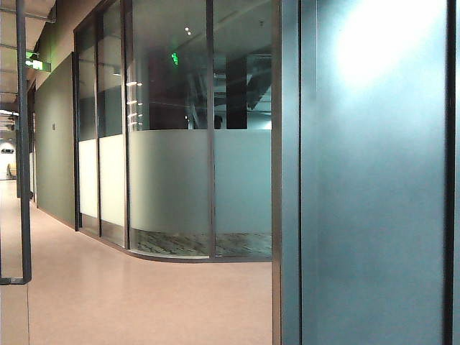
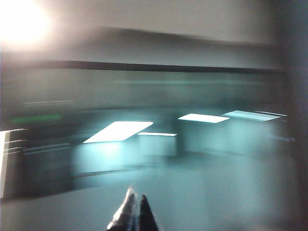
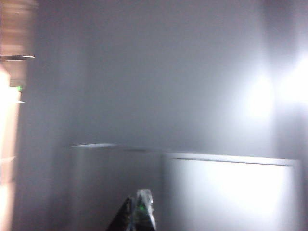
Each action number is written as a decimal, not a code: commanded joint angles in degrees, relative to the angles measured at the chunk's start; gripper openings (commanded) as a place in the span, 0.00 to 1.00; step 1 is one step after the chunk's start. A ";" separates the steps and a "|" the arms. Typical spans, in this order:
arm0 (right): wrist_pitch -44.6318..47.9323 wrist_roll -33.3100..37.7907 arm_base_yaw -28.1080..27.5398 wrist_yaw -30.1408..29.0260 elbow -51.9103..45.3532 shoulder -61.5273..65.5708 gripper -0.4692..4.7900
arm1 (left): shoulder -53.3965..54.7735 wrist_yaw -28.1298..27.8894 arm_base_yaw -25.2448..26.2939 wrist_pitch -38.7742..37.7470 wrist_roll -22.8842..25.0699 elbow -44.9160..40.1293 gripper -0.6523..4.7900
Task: Raise the arm to find the leftmost switch on the wall and turn on the lights.
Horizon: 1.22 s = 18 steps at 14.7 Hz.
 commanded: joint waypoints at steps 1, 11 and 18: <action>-0.55 0.07 3.74 -3.04 0.44 0.42 0.09 | -0.07 19.85 -0.11 -0.26 -6.21 0.33 0.11; 0.81 0.09 10.51 -3.15 0.50 5.77 0.09 | 0.17 37.22 -0.09 -5.40 -37.75 0.37 0.11; 7.39 0.00 11.89 0.04 0.57 9.60 0.09 | 0.17 40.57 -0.09 -5.31 -38.34 0.37 0.11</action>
